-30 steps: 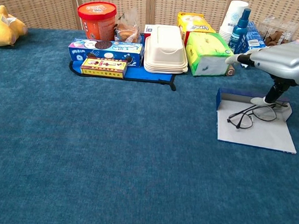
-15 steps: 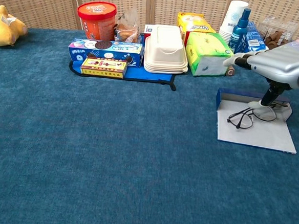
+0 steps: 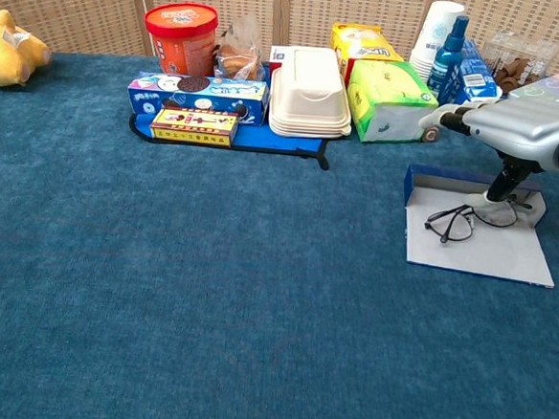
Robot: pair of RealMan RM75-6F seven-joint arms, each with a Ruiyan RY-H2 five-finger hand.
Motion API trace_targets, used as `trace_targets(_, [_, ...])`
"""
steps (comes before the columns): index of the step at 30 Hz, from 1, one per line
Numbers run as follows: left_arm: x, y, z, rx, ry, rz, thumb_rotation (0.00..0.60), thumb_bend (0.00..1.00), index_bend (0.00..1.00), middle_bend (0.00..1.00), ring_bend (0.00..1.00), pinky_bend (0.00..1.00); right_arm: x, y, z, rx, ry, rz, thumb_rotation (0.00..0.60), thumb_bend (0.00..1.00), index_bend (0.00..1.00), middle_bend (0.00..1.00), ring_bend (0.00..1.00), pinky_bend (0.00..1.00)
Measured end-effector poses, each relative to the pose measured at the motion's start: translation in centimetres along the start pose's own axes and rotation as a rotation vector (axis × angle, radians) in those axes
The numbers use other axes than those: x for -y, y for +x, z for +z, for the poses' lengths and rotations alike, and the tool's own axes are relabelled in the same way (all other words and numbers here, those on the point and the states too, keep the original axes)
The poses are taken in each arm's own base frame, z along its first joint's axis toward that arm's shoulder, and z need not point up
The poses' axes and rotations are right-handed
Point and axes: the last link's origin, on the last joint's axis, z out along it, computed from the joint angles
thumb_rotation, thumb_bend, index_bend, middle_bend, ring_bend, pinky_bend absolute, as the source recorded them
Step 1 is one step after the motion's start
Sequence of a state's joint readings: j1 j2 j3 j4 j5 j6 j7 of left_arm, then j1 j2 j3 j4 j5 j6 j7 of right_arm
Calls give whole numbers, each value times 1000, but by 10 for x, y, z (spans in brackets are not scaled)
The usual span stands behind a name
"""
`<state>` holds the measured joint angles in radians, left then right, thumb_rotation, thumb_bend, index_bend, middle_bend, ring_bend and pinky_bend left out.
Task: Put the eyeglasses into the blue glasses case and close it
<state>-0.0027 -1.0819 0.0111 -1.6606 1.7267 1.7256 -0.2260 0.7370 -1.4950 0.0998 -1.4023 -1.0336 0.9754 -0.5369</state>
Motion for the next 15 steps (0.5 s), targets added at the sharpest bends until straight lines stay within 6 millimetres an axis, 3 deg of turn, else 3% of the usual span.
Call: trace_targets(15, [2, 1, -2, -5, 2, -3, 600, 132, 188, 178, 105, 0, 4, 4, -3, -4, 9, 7, 600, 257, 0, 0, 0, 0])
